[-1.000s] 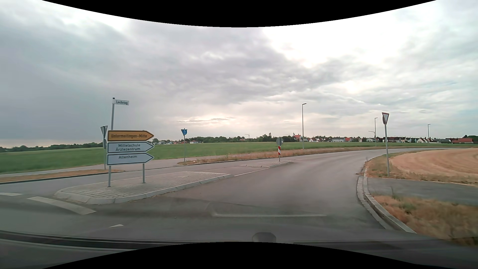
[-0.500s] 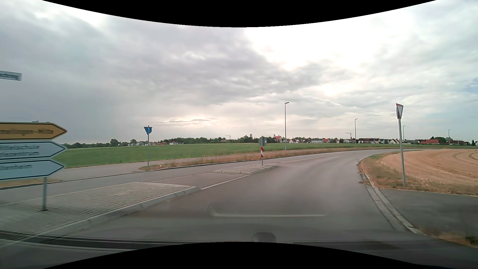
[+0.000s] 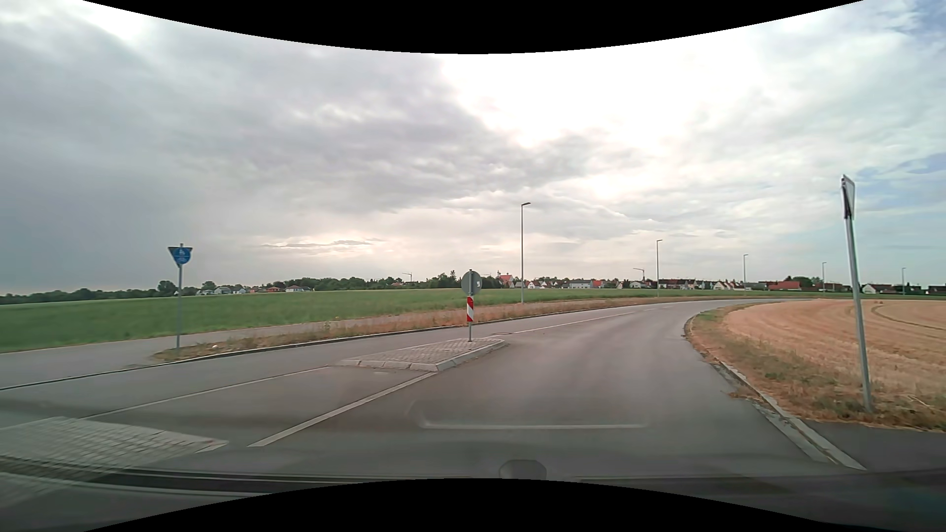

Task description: Follow the waypoints while adhering to traffic rules and regulations

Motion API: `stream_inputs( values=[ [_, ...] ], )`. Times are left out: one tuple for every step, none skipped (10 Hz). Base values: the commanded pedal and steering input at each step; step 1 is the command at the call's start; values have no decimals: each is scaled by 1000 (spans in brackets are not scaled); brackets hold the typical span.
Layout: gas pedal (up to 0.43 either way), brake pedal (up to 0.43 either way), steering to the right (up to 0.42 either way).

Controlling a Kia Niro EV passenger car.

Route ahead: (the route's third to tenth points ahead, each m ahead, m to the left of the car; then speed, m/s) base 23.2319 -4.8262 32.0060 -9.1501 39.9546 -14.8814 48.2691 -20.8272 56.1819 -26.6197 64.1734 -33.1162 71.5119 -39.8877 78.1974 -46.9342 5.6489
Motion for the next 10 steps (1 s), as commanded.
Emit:
stream_inputs(
  values=[
    [110, 0, 161],
    [118, 0, 161],
    [118, 0, 161],
    [118, 0, 161],
    [138, 0, 161],
    [150, 0, 160],
    [157, 0, 160],
    [157, 0, 160],
    [177, 0, 158],
    [189, 0, 152]
  ],
)
